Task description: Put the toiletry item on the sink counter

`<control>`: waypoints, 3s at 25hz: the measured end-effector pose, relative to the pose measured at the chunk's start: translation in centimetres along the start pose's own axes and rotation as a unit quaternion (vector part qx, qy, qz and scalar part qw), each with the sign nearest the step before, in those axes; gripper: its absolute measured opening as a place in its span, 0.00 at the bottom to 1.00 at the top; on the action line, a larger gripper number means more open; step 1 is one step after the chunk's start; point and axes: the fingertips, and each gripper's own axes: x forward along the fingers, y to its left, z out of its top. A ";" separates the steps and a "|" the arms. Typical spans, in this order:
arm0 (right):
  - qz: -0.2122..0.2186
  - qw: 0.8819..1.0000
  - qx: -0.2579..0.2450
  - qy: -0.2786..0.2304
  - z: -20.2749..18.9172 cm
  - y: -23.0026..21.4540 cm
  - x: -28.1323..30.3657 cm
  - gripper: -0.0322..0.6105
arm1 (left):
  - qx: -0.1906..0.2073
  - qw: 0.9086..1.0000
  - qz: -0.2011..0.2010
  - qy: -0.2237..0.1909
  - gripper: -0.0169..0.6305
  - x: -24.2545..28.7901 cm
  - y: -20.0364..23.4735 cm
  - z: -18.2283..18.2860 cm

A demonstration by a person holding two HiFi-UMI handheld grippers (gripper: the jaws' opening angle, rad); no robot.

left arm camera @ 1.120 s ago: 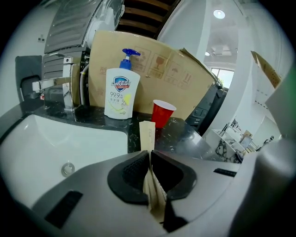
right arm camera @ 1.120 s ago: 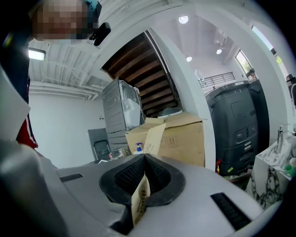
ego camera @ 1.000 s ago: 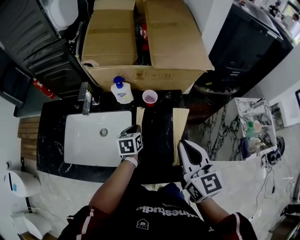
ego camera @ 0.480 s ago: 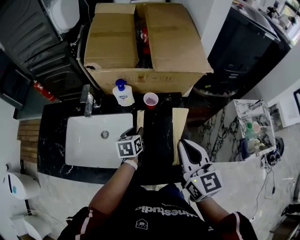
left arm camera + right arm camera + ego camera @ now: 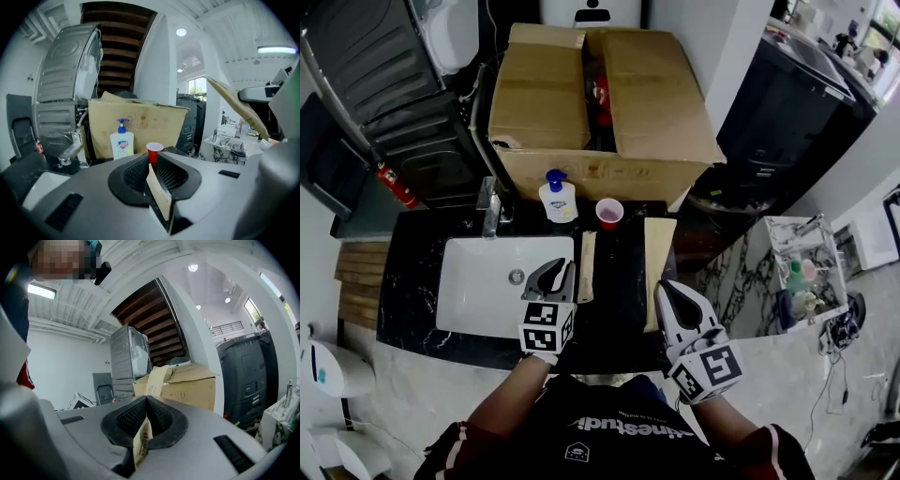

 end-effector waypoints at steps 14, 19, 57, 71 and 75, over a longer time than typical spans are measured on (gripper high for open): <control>0.018 1.000 -0.011 -0.014 1.4 3.3 -0.1 0.11 | 0.069 0.976 -0.022 -0.204 0.05 -14.6 -1.1 10.2; 0.013 1.000 -0.012 -0.014 1.3 3.3 -0.1 0.11 | 0.087 0.977 -0.008 -0.196 0.05 -14.4 -1.1 11.1; -0.074 0.950 0.163 0.254 -21.2 -5.6 12.3 0.11 | -0.050 0.988 0.008 -0.144 0.05 -13.1 3.7 4.5; -0.092 0.932 0.178 0.301 -24.7 -6.7 13.6 0.11 | -0.072 0.990 0.009 -0.124 0.05 -12.7 5.5 2.1; -0.093 0.930 0.184 0.304 -25.0 -6.7 13.8 0.11 | -0.072 0.990 0.009 -0.124 0.05 -12.7 5.7 2.0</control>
